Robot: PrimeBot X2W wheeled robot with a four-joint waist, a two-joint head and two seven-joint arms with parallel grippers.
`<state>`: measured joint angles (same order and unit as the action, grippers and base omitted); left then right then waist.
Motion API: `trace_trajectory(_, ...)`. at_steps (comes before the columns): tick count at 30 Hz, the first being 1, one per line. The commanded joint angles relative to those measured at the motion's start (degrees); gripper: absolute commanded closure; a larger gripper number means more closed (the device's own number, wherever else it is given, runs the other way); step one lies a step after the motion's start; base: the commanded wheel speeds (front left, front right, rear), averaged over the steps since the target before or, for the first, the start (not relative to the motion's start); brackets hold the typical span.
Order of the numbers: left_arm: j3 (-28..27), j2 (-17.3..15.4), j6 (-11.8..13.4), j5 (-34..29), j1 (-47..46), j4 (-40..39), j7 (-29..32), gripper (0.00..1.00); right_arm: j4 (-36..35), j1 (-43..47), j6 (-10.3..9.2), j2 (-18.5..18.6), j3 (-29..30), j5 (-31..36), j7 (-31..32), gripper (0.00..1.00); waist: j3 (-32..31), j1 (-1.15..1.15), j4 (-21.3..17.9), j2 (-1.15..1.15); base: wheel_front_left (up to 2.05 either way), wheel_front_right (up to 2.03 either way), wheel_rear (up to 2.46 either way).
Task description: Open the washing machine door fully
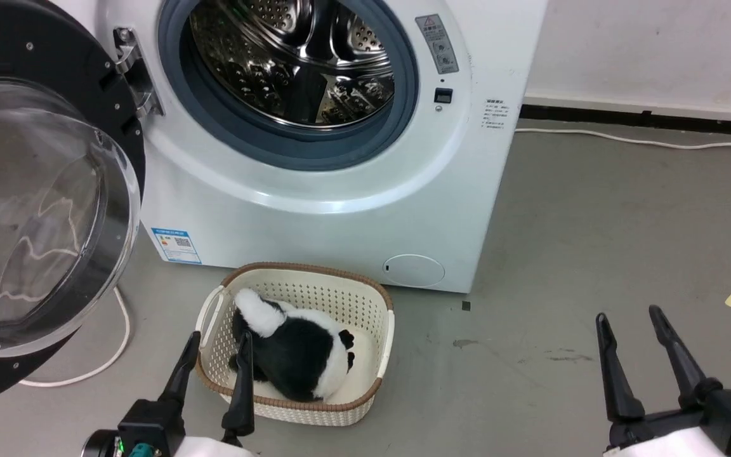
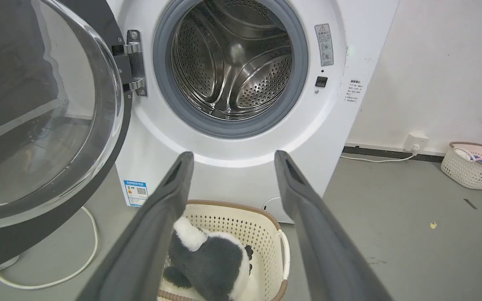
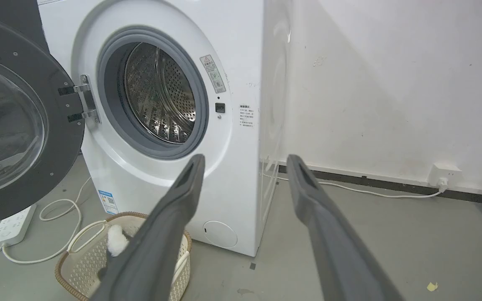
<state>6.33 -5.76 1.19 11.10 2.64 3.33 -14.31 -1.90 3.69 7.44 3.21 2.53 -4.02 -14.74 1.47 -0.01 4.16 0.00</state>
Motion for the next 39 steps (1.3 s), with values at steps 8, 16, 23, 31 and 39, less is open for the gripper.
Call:
trace_trajectory(8, 0.29, 0.07, 1.40, -1.99, 1.58, 0.20, -0.62, 0.00, 1.30, 1.58, 0.05, -0.33, -0.76, -0.67, -0.25, 0.00, -0.99, 0.01, -0.70, 0.00, 0.00, 0.00, 0.00)
trace_trajectory(16, 0.38, 0.14, 2.03, -2.31, 2.08, 1.03, -0.67, 0.00, 1.79, 1.69, 0.05, -0.33, -1.03, -1.35, -0.26, 0.00, -1.22, 0.01, -0.94, 0.00, 0.00, 0.00, 0.00)
trace_trajectory(23, 0.68, 0.15, 2.17, -2.61, 1.58, 1.25, -0.68, 0.00, 2.31, 1.52, 0.05, -0.33, -1.43, -2.12, -0.26, 0.00, -1.08, 0.01, -0.94, 0.00, 0.00, 0.00, 0.00)
trace_trajectory(31, 0.31, 0.07, 2.24, -2.20, 1.42, 1.59, -0.68, 0.00, 1.89, 1.54, 0.05, -0.33, -1.33, -2.04, -0.26, 0.00, -0.96, 0.01, -0.88, 0.00, 0.00, 0.00, 0.00)
trace_trajectory(39, 0.37, 0.00, 2.16, -2.11, 0.99, 1.46, -0.28, 1.00, 1.99, 0.71, 0.00, -0.06, -1.37, -1.60, 0.02, 1.00, -0.89, 0.01, -0.69, 0.00, 0.00, 0.00, 0.00)
